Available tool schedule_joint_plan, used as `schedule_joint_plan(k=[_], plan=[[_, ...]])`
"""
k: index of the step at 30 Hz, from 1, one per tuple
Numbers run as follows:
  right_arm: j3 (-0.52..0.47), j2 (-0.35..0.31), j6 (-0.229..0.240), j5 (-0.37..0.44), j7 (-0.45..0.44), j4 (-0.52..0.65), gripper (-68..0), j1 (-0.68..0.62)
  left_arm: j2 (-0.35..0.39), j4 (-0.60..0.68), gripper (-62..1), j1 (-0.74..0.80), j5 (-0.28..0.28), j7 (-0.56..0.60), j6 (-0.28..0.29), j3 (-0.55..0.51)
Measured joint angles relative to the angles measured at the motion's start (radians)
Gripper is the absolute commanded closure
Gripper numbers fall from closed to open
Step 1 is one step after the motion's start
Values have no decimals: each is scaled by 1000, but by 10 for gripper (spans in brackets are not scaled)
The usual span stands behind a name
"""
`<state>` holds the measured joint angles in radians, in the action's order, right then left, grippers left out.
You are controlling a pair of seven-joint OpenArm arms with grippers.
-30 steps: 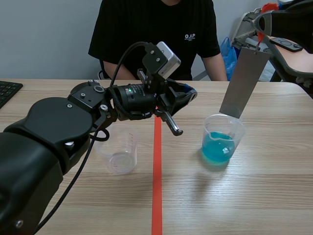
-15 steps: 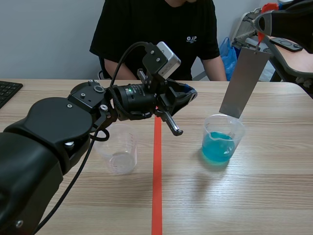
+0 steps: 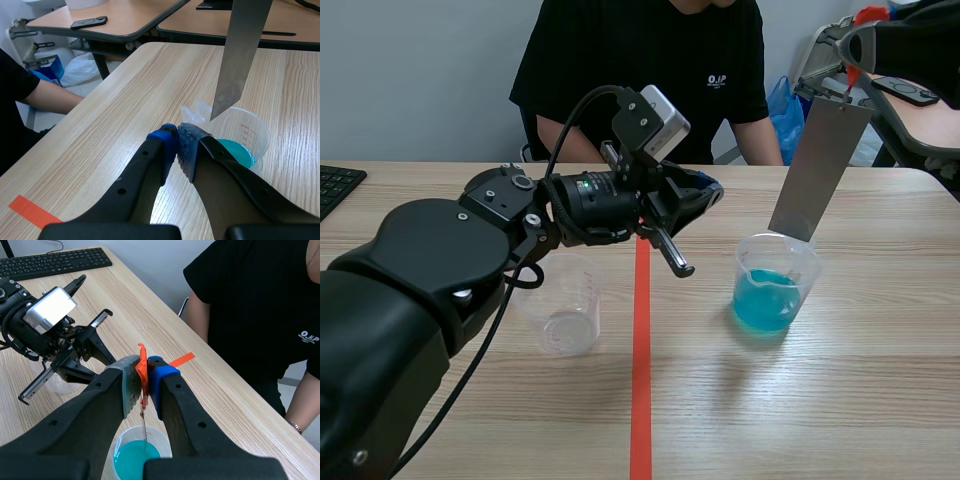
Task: Do the redox reaction experiment.
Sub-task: 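Point at the plate with the left hand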
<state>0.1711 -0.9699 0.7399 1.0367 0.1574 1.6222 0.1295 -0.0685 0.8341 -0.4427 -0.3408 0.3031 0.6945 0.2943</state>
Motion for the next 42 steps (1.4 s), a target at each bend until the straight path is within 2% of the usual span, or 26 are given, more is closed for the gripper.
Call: schedule_joint_plan(k=[12,42], plan=[[0,0,0,0,0,0,-15,0,-45,0,-40,3,-11,-8,0,34],[0,0,0,0,0,0,-15,0,-43,0,-40,2,-11,-14,0,34]])
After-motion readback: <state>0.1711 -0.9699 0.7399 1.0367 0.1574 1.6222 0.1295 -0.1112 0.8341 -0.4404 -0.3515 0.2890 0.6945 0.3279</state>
